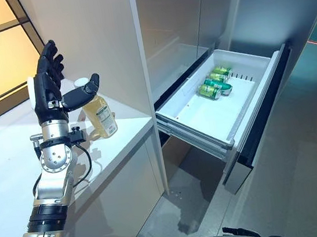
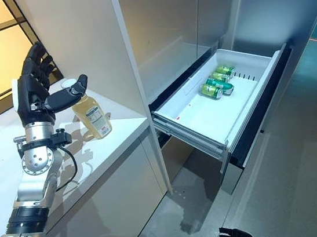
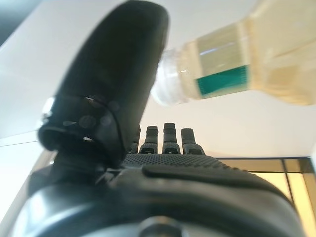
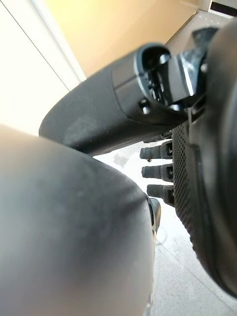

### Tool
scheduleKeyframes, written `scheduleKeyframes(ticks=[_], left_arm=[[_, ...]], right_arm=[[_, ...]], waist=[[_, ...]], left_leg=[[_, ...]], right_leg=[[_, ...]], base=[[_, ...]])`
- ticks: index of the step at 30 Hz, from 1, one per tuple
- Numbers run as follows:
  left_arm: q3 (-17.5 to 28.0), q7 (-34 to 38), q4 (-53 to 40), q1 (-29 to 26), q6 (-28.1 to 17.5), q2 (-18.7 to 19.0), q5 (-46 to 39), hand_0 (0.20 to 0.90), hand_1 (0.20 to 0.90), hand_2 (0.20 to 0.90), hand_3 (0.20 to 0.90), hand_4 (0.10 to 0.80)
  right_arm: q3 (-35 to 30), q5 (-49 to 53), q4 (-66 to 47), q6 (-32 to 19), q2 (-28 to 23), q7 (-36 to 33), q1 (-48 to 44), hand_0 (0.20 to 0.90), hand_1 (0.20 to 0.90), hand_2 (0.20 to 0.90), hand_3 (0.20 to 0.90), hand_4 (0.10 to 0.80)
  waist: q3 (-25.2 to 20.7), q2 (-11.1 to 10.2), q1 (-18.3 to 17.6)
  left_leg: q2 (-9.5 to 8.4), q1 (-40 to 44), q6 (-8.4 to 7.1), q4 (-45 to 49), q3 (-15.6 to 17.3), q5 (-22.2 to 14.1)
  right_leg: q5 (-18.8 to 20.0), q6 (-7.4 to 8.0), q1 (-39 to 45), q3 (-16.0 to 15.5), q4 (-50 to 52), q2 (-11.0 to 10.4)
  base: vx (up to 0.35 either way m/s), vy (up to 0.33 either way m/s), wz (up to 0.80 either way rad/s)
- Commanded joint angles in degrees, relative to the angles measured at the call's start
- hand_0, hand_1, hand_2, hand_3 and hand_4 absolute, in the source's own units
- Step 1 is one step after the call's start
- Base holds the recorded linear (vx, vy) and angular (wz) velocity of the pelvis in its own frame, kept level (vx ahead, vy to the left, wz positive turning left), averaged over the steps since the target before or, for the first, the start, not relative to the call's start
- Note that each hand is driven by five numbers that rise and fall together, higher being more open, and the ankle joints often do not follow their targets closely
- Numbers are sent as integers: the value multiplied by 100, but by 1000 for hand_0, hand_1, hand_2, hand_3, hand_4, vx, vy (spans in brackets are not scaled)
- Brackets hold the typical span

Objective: Put drinks into fridge and close the fridge

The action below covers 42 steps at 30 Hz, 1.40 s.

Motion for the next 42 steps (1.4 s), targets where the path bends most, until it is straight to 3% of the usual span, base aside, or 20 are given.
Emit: scheduleKeyframes(ticks=[1, 20, 42], left_arm=[[57, 11, 91, -573, -243, 133, 268, 900, 900, 900, 900, 800], [-161, -73, 812, -509, -46, -29, 223, 900, 900, 900, 900, 800], [-258, -13, 1014, -559, -80, -49, 242, 900, 900, 900, 900, 800]], right_arm=[[99, -180, -50, 16, -66, 183, -149, 900, 900, 900, 900, 800], [24, -180, -123, 115, -88, 200, -129, 900, 900, 900, 900, 800], [11, -214, -142, 119, -68, 195, -102, 900, 900, 900, 900, 800]], waist=[[68, 147, 14], [127, 156, -86], [148, 172, -142]], left_leg=[[-194, 254, 199, 102, 217, -840], [-206, 298, 226, 139, 312, -877], [-218, 307, 239, 165, 347, -892]], right_leg=[[-459, -44, -440, 58, 704, 433], [-451, -18, -438, 145, 737, 444], [-443, 2, -456, 208, 773, 454]], base=[[0, 0, 0], [6, 2, -2], [0, 0, 0]])
